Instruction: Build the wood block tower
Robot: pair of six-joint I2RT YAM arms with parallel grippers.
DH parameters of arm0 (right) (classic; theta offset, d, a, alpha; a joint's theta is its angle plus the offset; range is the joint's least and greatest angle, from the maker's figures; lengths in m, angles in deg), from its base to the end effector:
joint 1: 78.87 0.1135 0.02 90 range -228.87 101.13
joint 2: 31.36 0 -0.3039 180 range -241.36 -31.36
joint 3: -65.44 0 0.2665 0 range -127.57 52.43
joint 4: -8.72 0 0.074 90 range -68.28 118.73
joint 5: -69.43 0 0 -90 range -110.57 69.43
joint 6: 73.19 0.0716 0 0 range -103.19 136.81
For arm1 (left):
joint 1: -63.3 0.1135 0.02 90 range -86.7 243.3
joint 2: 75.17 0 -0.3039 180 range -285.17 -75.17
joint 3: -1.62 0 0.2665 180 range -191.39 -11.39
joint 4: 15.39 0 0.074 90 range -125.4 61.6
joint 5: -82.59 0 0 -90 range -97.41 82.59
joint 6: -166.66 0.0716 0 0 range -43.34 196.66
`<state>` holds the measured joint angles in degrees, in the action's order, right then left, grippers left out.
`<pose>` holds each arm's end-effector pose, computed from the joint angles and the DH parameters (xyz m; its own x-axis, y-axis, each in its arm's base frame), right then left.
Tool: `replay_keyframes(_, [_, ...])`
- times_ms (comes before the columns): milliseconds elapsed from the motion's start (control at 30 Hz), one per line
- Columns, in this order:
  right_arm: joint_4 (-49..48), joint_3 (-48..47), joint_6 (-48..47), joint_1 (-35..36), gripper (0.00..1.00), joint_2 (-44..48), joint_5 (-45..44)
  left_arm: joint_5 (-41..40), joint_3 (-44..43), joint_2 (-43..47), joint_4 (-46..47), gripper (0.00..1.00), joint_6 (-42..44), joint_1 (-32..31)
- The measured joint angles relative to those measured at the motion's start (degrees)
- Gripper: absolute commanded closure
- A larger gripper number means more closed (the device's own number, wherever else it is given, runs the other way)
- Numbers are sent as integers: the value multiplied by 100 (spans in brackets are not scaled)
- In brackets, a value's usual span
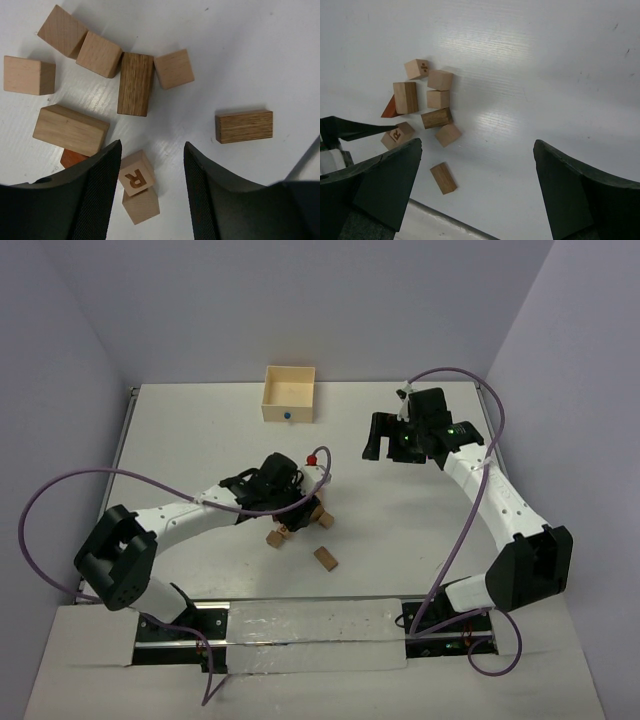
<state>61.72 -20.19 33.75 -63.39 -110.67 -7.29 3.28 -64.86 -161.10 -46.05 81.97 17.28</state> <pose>0.3108 0.1032 0.3369 -0.7907 0.0753 -0.6076 -0.1895 0.9136 0.3598 0.2281 -0.2555 0.2171 -0.4574 0.6050 -0.6517 0.8356 0.5431 -0.0824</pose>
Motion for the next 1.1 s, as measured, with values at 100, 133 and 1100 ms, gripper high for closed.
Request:
replay_keyframes(100, [-8, 0, 11, 0, 0, 12, 65, -48, -42, -174, 42, 44, 138, 0])
replay_keyframes(133, [-10, 0, 14, 0, 0, 12, 89, -50, -67, -231, 61, 44, 184, 0])
replay_keyframes(1100, [-18, 30, 14, 0, 0, 12, 293, -149, -463, -1504, 520, 47, 730, 0])
